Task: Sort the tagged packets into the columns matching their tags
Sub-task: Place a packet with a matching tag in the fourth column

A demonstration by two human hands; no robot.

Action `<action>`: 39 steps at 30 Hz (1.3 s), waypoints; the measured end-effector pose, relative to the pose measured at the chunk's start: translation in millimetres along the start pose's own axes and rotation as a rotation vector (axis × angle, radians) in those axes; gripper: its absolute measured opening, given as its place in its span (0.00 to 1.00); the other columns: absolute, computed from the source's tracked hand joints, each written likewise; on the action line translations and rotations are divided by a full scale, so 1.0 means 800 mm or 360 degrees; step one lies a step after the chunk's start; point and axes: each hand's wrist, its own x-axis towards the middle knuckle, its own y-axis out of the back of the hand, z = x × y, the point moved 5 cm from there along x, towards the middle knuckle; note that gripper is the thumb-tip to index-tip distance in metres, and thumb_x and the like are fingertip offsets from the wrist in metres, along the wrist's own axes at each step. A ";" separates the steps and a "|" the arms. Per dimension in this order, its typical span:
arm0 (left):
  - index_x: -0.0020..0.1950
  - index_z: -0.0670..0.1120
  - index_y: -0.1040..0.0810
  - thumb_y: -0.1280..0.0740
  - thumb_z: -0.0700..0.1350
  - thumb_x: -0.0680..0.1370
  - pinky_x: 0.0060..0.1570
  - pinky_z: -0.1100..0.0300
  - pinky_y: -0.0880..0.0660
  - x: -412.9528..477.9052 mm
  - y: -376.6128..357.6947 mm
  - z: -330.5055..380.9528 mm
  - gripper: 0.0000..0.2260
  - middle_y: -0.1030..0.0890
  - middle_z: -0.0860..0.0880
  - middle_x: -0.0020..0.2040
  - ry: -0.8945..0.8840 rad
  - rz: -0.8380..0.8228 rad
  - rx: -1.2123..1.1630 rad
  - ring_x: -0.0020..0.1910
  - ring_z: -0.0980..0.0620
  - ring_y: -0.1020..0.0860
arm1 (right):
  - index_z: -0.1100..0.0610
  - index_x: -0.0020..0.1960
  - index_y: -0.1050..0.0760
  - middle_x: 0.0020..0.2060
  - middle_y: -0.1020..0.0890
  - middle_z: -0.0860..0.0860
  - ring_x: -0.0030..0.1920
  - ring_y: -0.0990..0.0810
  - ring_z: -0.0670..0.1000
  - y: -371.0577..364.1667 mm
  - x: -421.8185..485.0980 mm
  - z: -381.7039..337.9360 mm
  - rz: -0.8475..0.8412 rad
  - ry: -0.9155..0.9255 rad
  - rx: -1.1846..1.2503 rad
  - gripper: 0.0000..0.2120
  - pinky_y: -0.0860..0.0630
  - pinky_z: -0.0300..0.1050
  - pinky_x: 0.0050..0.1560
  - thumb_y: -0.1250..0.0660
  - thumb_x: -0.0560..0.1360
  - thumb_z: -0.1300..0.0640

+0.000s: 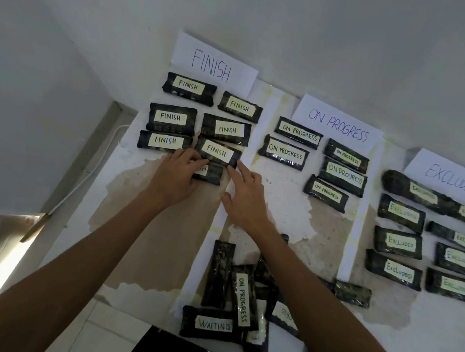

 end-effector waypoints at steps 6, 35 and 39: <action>0.60 0.42 0.22 0.31 0.36 0.68 0.50 0.46 0.27 -0.022 0.014 0.025 0.20 0.23 0.40 0.55 0.0002 0.0041 -0.0100 0.51 0.39 0.26 | 0.57 0.72 0.36 0.73 0.37 0.58 0.70 0.38 0.60 0.021 -0.023 0.007 -0.0073 -0.0006 0.0142 0.26 0.38 0.54 0.69 0.37 0.74 0.60; 0.75 0.45 0.49 0.34 0.51 0.71 0.47 0.48 0.26 -0.188 -0.074 0.158 0.38 0.34 0.40 0.60 0.0693 -0.0465 -0.0370 0.53 0.39 0.29 | 0.57 0.65 0.28 0.61 0.27 0.55 0.59 0.30 0.57 -0.014 -0.198 0.037 -0.0248 0.0034 0.0050 0.18 0.30 0.53 0.60 0.37 0.75 0.57; 0.71 0.47 0.38 0.37 0.43 0.74 0.52 0.51 0.26 -0.191 -0.068 0.145 0.26 0.29 0.46 0.57 0.0984 -0.0300 -0.1146 0.52 0.47 0.27 | 0.57 0.60 0.26 0.61 0.27 0.56 0.59 0.30 0.58 -0.023 -0.208 0.035 -0.0168 0.0131 -0.0113 0.16 0.30 0.53 0.56 0.36 0.73 0.55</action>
